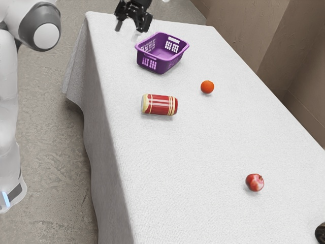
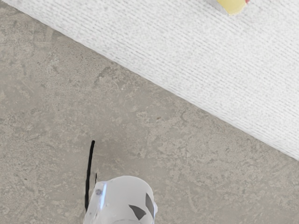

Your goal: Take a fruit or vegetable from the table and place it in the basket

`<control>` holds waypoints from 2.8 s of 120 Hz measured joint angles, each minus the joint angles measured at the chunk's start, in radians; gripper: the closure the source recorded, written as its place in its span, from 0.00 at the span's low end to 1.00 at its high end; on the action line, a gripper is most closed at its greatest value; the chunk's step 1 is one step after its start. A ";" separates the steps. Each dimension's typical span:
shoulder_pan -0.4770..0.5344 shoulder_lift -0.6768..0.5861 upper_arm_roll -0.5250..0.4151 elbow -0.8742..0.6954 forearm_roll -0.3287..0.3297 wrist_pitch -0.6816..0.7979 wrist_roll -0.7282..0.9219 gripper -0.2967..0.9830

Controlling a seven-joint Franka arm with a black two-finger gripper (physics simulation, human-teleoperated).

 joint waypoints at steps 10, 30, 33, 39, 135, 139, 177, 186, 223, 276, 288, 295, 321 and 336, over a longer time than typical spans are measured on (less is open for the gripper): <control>0.039 0.000 0.005 -0.008 -0.008 0.128 -0.007 0.24; -0.073 -0.010 -0.010 0.110 0.003 0.261 -0.021 0.25; -0.085 -0.023 -0.028 0.198 0.021 0.269 -0.022 0.25; -0.130 -0.032 -0.062 0.278 0.064 0.279 -0.017 0.25; -0.115 0.655 -0.449 0.255 -0.167 1.300 0.226 0.27; -0.121 0.667 -0.454 0.256 -0.176 1.321 0.231 0.27; -0.161 0.740 -0.511 0.264 -0.204 1.456 0.269 0.28; -0.203 0.728 -0.483 0.264 -0.197 1.445 0.275 0.28; -0.463 0.652 -0.278 0.268 -0.179 1.194 0.296 0.28; -0.493 0.692 -0.291 0.240 -0.231 1.055 0.314 0.28; -0.492 0.712 -0.293 0.243 -0.231 1.078 0.316 0.23; -0.490 0.724 -0.293 0.243 -0.232 1.100 0.317 0.24; -0.485 0.736 -0.291 0.243 -0.231 1.153 0.321 0.28; -0.483 0.742 -0.290 0.241 -0.228 1.158 0.323 0.30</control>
